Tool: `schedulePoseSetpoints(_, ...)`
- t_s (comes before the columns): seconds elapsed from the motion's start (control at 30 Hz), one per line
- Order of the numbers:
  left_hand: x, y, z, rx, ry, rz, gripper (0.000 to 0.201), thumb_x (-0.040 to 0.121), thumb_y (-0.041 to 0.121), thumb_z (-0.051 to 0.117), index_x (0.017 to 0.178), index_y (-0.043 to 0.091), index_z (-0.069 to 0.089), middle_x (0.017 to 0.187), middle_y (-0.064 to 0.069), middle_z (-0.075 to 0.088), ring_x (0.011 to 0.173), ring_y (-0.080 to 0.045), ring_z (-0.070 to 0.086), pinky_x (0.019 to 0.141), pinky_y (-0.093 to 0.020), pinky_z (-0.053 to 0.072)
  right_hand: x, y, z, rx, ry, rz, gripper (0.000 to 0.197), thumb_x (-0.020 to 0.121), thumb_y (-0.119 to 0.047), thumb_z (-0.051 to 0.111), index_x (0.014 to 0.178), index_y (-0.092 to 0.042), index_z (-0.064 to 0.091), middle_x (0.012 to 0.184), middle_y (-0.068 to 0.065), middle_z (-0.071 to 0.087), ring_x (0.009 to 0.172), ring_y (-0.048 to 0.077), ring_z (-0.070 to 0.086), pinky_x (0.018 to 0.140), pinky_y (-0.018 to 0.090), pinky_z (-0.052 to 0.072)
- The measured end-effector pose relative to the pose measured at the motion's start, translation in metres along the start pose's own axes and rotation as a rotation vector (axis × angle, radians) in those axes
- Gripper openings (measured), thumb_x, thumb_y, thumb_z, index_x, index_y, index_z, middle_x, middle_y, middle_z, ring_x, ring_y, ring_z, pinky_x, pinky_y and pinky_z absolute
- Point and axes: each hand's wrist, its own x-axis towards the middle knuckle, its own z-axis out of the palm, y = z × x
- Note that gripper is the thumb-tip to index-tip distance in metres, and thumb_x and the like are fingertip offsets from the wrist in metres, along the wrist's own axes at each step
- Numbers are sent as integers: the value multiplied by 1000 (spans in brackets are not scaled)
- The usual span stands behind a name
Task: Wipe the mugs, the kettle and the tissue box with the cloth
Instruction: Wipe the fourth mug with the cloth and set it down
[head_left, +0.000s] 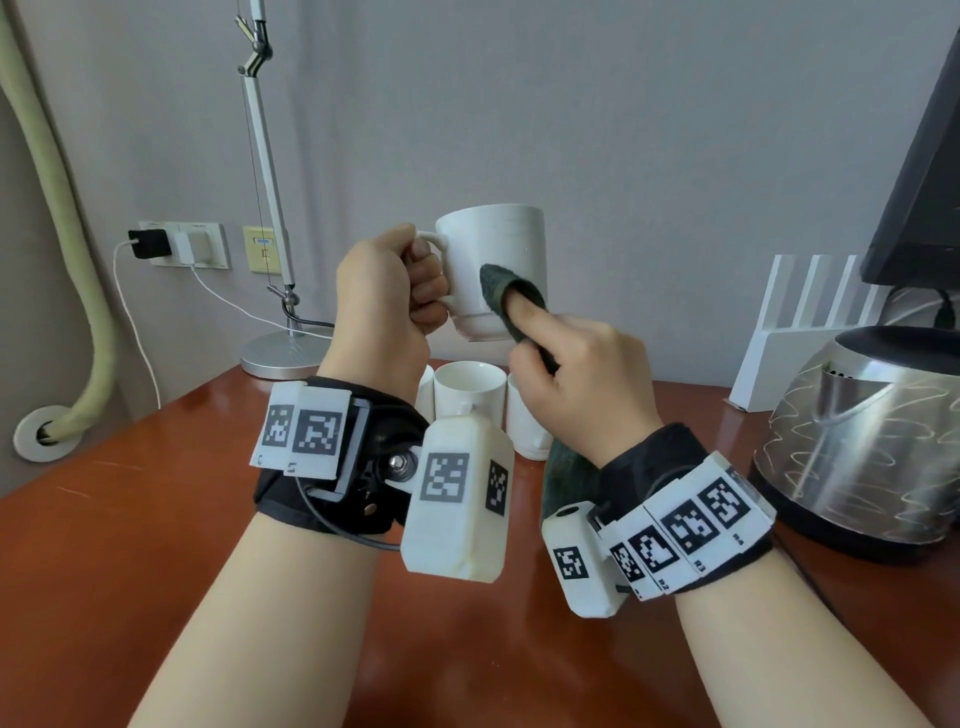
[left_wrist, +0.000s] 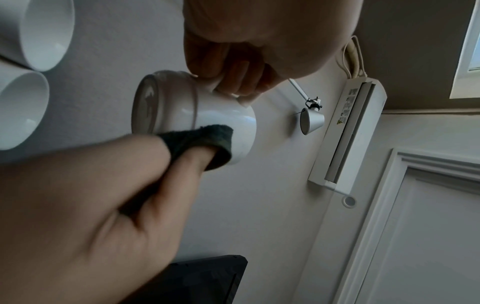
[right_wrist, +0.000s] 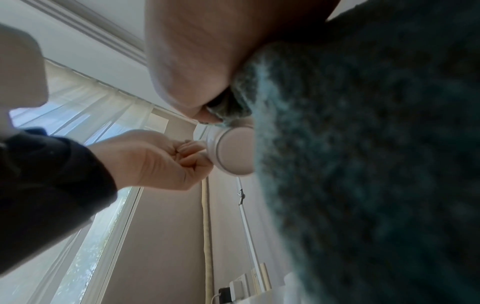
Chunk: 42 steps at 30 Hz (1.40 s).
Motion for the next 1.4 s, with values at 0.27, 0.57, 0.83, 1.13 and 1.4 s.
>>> schedulePoseSetpoints(0.27,1,3,-2,-15,46,32,40,99,11,37,59,17,36,42,8,26,36,-7,19,37,-16,10,-1,7,-1,22,-6,53,51,77,-16,36,114,-12,70,52,-5,26,45,23,25,47,22,16)
schedulePoseSetpoints(0.57,-1,3,0,159,24,86,41,99,13,39,58,17,36,42,9,26,37,-7,18,35,-17,10,4,4,-4,-1,-17,53,51,81,-19,34,119,-17,67,56,-6,30,48,23,29,45,22,16)
schedulePoseSetpoints(0.83,-2,7,-2,140,51,115,41,101,14,38,60,17,35,39,10,27,33,-6,19,33,-16,12,-1,-2,2,40,-38,27,49,79,-16,36,114,-16,70,53,-5,29,45,24,30,48,23,21)
schedulePoseSetpoints(1.13,-8,0,8,267,-8,164,40,98,10,40,59,16,34,38,10,27,33,-7,18,33,-16,13,10,3,-14,-49,34,62,55,83,-17,32,130,-17,60,54,-4,32,46,22,30,45,23,21)
schedulePoseSetpoints(1.4,-3,5,-3,166,51,115,41,100,16,40,60,18,34,38,11,27,31,-5,19,33,-17,12,0,-8,3,-2,-13,24,51,79,-18,35,118,-15,68,51,-3,34,44,25,29,49,21,20)
